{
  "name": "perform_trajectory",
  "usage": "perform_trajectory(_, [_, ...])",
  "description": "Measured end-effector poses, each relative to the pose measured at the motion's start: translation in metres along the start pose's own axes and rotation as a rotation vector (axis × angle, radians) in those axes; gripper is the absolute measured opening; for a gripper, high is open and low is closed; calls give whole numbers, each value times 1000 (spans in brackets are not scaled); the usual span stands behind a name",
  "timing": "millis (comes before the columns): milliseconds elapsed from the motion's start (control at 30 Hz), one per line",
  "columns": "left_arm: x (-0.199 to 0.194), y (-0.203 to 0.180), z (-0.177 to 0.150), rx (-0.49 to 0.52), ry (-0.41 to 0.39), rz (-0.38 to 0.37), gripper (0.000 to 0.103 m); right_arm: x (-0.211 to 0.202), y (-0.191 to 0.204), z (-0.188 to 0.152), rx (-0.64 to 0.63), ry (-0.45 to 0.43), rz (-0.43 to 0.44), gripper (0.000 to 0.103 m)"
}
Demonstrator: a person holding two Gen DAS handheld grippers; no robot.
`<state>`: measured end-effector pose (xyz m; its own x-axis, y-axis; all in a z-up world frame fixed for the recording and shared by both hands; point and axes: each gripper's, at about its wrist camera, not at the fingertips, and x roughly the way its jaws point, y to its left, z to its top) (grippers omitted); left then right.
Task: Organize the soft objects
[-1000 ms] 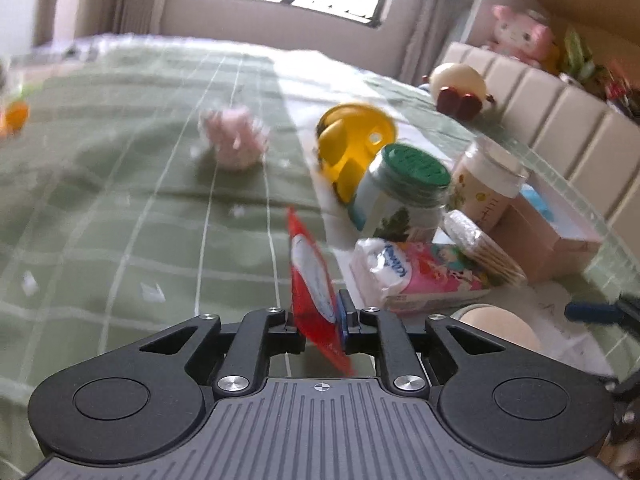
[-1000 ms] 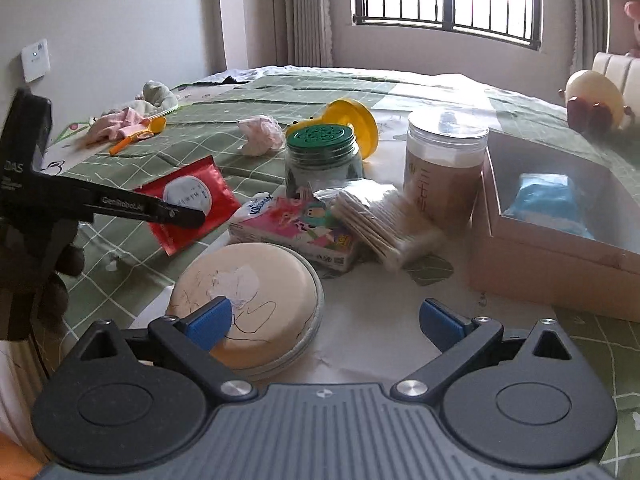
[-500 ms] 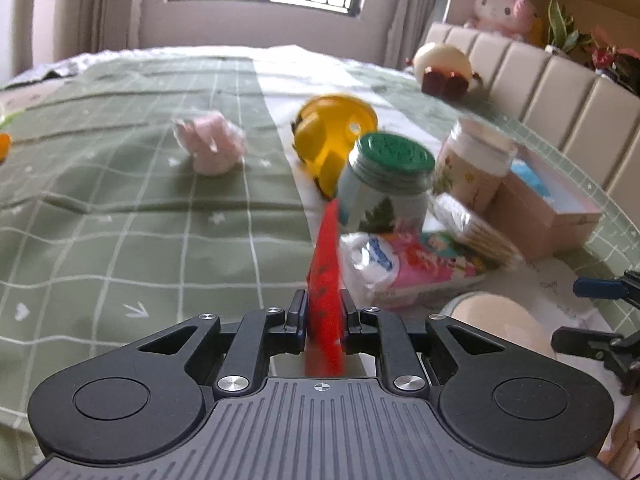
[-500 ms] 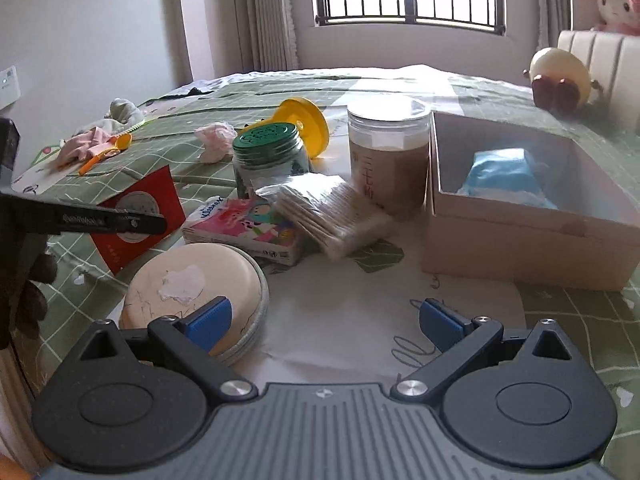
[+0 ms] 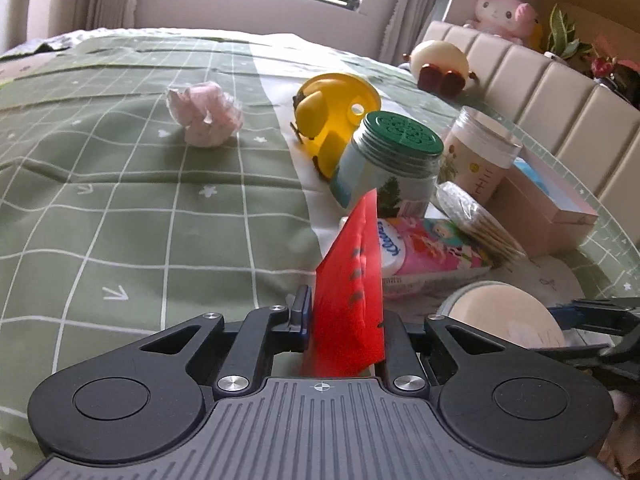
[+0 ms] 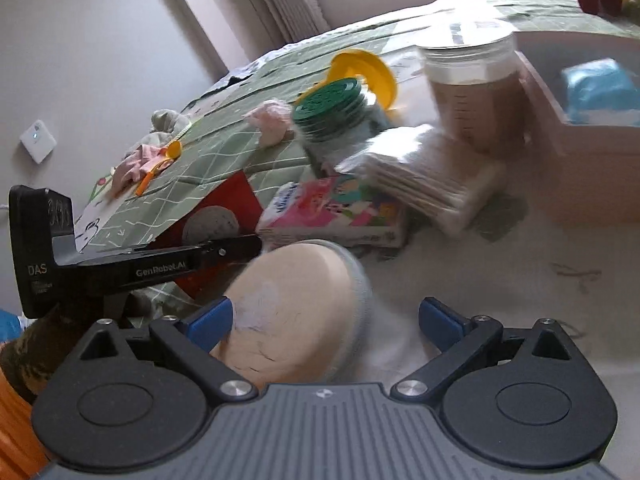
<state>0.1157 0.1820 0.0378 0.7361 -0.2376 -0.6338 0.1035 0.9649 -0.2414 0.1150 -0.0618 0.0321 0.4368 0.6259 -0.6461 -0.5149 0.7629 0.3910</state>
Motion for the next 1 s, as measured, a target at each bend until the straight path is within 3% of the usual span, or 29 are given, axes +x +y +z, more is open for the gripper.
perform_trajectory(33, [0,1,1,-4,4,-4,15,3,7,0,-23,12,1,99])
perform_trajectory(133, [1,3,2,-21,3,-10,13,2,29,0,-103,25,8,81])
perform_trajectory(167, [0,4,1,-33,-2,-12,13,-3,37,0,-132,6,2,70])
perform_trajectory(267, [-4,6,-1,-67,-31,-14,10,-20,50,6,-179,-25,9,51])
perform_trajectory(333, [-7,5,-2,-75,-54,-16,9,-28,54,10,-192,-38,1,45])
perform_trajectory(633, [-19,-2,2,-54,-113,-67,8,-42,54,14,-204,-54,-49,40])
perform_trajectory(1000, [-39,-6,3,-52,-157,-99,8,-48,56,16,-214,-68,-51,38])
